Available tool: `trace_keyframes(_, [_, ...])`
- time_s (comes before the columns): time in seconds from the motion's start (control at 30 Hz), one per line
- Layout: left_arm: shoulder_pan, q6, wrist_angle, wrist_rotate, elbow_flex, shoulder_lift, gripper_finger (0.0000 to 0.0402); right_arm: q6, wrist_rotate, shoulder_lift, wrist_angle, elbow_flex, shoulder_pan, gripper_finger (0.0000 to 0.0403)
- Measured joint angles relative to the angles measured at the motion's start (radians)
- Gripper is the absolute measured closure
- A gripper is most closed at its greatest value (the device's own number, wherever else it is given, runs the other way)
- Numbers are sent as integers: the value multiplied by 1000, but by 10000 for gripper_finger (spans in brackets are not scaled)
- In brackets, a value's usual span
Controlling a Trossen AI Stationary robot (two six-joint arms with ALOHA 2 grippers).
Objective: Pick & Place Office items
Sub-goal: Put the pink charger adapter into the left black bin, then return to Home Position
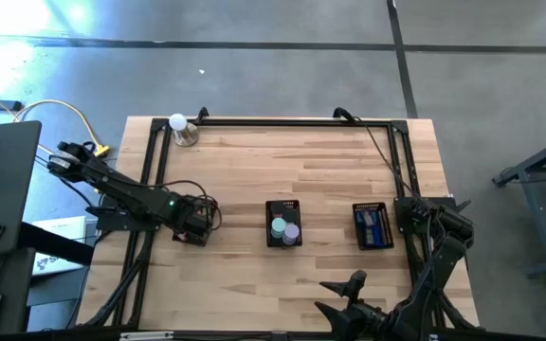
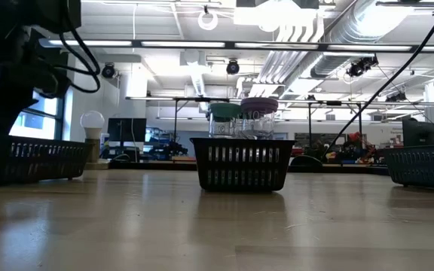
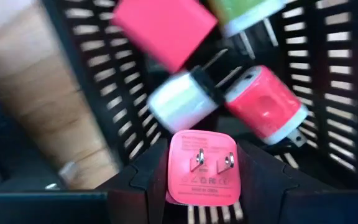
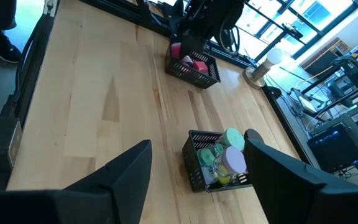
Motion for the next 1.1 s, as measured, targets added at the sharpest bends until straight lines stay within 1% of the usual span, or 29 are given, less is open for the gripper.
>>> trace_keyframes(0.1, [-5,6,56,1,-30,0,256,0,0,0,0,0,0,158])
trace_keyframes(0.2, [-5,7,70,0,-42,0,254,0,0,0,0,0,0,158])
trace_keyframes(0.27, [-5,12,71,0,-43,0,233,0,0,0,0,0,-3,158])
trace_keyframes(0.4, [-5,55,95,-1,-43,0,176,0,0,0,0,0,-5,158])
trace_keyframes(0.53, [-5,93,123,-1,-43,0,148,-3,0,0,0,0,-10,158])
trace_keyframes(0.63, [8,146,123,31,-43,0,143,-4,0,0,0,0,-12,158])
trace_keyframes(0.8, [56,206,123,115,-43,0,141,-16,4,0,-1,0,-21,158])
trace_keyframes(0.97, [128,246,123,123,-40,-14,140,-25,-2,0,-1,0,-26,158])
trace_keyframes(1.1, [184,266,123,121,-40,-66,140,-21,-19,0,0,0,-32,158])
